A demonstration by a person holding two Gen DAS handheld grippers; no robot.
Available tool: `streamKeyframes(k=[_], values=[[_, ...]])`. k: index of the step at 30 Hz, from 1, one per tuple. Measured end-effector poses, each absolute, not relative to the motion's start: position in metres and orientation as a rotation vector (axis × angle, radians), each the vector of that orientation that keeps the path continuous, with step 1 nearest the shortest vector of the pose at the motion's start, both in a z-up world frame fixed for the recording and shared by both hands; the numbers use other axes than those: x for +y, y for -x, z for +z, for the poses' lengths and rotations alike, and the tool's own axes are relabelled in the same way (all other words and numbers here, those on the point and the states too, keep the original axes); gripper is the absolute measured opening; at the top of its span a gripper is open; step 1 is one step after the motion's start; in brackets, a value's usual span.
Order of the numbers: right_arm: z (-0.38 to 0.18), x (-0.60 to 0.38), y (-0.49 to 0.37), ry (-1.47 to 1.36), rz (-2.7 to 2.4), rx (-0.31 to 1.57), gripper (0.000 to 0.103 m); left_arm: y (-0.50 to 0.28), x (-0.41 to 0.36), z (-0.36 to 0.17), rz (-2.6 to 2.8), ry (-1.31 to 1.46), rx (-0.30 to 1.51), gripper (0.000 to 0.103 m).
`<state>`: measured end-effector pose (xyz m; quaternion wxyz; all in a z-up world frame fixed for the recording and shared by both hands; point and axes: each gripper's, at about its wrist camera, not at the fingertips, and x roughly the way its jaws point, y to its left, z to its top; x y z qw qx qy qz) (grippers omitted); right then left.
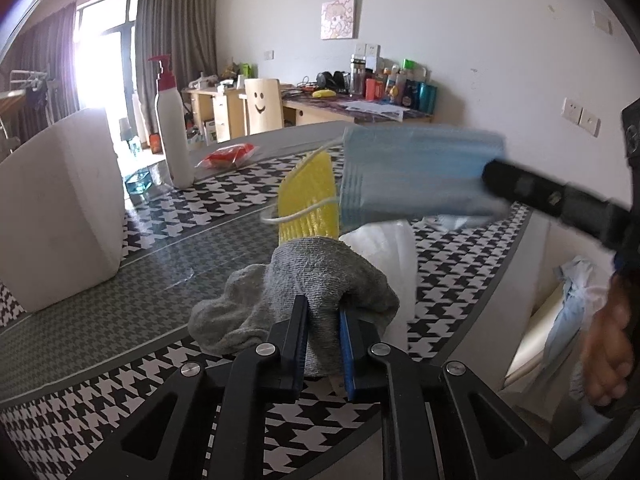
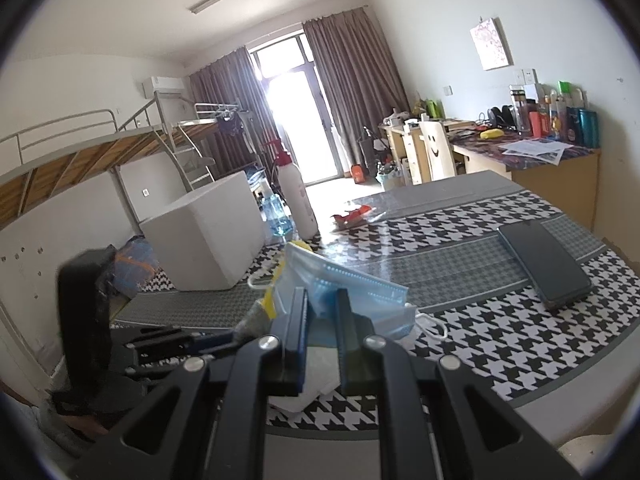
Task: Organize soft objects
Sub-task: 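Close the left tool on the grey cloth while the right tool holds the mask, then lift the grey cloth with the left tool off the pile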
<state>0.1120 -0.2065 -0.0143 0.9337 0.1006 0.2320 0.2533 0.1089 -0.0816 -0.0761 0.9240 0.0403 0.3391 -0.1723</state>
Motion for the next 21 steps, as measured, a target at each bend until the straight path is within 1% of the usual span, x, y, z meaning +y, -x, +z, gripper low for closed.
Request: streamKeyframes(k=[5,11,21], values=[[-0.009,-0.202,-0.112,-0.212,0.544,0.459,0.015,-0.106,-0.086,-0.075,-0.380,-0.105,0.686,0.016],[-0.021,-0.178,-0.132,-0.166,0.544,0.513,0.015,-0.104,-0.082,-0.072,-0.401,-0.110,0.673,0.016],[-0.042,-0.171,-0.155,-0.147,0.489,0.587,0.015,-0.099,-0.057,-0.063,-0.404,-0.071,0.645,0.016]])
